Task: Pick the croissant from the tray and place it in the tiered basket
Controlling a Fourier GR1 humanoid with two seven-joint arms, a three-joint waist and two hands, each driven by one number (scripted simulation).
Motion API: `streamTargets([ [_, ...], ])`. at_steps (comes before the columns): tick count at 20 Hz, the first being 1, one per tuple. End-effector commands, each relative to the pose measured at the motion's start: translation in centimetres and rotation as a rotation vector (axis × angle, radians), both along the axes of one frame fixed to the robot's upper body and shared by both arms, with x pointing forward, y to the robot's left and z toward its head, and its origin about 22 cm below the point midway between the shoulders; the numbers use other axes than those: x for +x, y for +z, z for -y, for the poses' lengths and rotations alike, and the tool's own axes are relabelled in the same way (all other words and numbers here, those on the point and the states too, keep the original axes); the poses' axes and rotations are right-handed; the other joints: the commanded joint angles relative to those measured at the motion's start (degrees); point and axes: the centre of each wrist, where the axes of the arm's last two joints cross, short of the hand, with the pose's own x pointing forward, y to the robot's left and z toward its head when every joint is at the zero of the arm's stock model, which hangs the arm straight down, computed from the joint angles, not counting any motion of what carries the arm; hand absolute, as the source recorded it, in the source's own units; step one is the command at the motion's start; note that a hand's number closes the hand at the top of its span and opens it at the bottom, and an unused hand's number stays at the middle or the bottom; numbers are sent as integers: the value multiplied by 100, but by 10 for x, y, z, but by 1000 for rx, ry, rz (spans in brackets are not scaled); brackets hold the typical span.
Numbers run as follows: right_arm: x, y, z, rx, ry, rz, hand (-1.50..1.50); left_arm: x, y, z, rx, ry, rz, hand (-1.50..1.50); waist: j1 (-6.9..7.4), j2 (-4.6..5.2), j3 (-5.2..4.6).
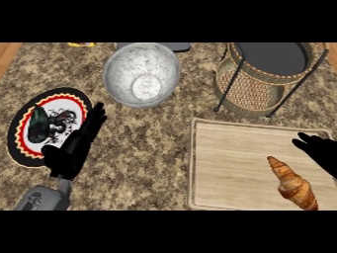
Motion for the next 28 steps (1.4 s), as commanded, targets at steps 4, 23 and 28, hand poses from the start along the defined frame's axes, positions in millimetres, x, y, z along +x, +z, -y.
streamTargets([
  [4,-41,11,-27,-83,-50,-23,-150,-1,-17,-4,21,-9,16,0,41,21,20],
  [23,3,-88,-18,-134,-209,-35,-150,9,1,18,-10,-24,16,0,89,34,26],
  [28,0,-105,0,-182,-276,-52,-150,2,-2,-6,17,-20,23,0,90,29,25],
])
